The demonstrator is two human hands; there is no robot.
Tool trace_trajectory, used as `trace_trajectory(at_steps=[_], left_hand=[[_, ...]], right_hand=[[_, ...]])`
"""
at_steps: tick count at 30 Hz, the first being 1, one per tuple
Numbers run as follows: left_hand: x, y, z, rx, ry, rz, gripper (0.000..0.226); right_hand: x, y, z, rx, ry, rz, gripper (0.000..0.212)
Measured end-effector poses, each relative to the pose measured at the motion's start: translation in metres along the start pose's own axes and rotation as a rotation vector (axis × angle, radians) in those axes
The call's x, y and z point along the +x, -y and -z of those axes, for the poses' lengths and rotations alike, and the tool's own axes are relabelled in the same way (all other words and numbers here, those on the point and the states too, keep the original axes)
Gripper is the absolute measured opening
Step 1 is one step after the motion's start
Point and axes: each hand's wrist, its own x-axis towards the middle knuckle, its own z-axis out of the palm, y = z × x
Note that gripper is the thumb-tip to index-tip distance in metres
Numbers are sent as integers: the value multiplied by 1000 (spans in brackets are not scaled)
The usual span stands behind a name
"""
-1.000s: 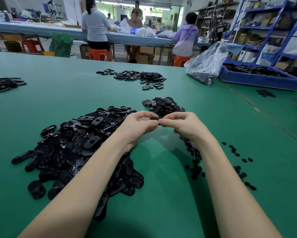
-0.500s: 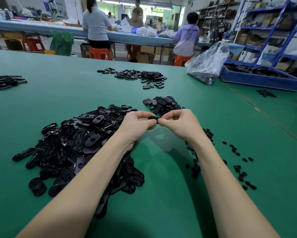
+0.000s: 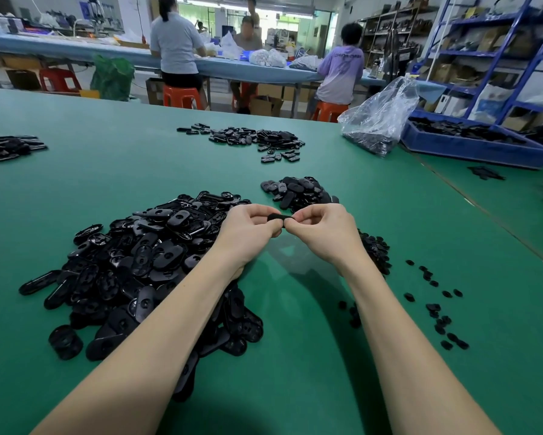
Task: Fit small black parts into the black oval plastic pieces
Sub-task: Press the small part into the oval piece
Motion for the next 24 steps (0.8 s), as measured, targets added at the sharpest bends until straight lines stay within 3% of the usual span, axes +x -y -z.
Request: trace_trajectory(at_steps=[6,11,14,18,24], left_hand=[[1,3,1,-94,11,42,18],[5,6,1,-83,13,61,13],[5,10,3,123,28,36,8],[3,5,4,690,123,-110,9],[4,-4,3,866,199,-166,12]], right_hand=[[-2,-6,8,-109,74,155,20],[8,-12,9,-283,-112,93,16],[29,-14,12,-328,-248,9,15],[76,-10,9,-414,-292,-52,21],[120,-9,0,-497,-246,-133,23]])
